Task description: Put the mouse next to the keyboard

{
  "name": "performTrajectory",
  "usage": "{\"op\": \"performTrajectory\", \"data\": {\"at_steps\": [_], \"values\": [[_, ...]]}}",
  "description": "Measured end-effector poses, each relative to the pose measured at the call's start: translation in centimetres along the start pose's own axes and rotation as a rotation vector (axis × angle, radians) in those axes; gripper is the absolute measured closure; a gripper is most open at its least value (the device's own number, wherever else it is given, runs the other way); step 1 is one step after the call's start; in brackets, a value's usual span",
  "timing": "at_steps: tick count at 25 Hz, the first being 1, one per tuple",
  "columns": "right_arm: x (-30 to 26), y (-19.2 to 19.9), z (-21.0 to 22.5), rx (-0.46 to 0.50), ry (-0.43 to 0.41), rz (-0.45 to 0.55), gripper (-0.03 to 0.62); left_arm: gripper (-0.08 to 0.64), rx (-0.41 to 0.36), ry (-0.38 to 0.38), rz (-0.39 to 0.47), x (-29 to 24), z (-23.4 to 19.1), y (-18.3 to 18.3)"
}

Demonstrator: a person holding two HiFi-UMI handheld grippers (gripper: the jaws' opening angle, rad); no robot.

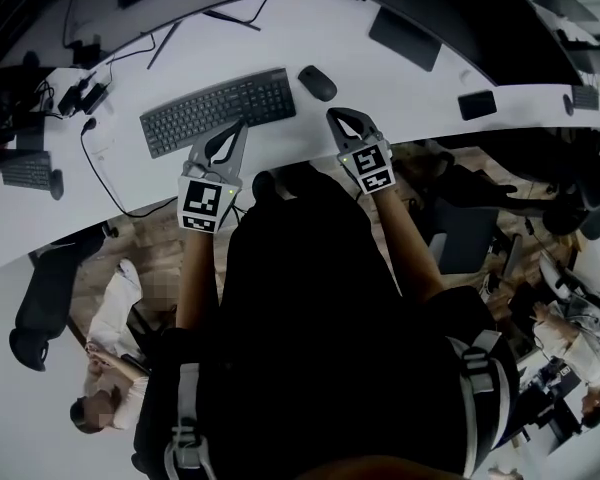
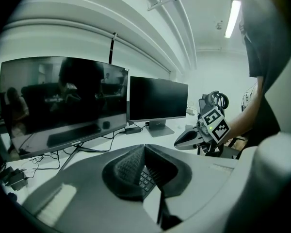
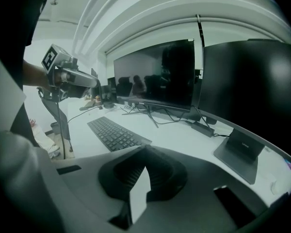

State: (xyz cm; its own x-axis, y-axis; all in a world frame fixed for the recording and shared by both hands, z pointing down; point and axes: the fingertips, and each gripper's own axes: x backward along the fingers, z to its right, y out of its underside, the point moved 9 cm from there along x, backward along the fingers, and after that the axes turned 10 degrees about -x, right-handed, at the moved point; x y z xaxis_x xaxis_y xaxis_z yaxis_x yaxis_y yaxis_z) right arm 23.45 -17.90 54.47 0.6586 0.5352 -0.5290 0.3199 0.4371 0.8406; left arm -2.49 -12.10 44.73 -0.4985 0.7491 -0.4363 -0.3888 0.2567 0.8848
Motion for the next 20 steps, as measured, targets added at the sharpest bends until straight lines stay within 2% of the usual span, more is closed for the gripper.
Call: {"op": "performTrajectory", "data": {"at_steps": [20], "values": [[2.2, -1.2, -4.8, -0.013, 0.087, 0.039, 0.591, 0.558, -0.033, 0.071, 0.046, 2.8, -0.6, 1.0]]}}
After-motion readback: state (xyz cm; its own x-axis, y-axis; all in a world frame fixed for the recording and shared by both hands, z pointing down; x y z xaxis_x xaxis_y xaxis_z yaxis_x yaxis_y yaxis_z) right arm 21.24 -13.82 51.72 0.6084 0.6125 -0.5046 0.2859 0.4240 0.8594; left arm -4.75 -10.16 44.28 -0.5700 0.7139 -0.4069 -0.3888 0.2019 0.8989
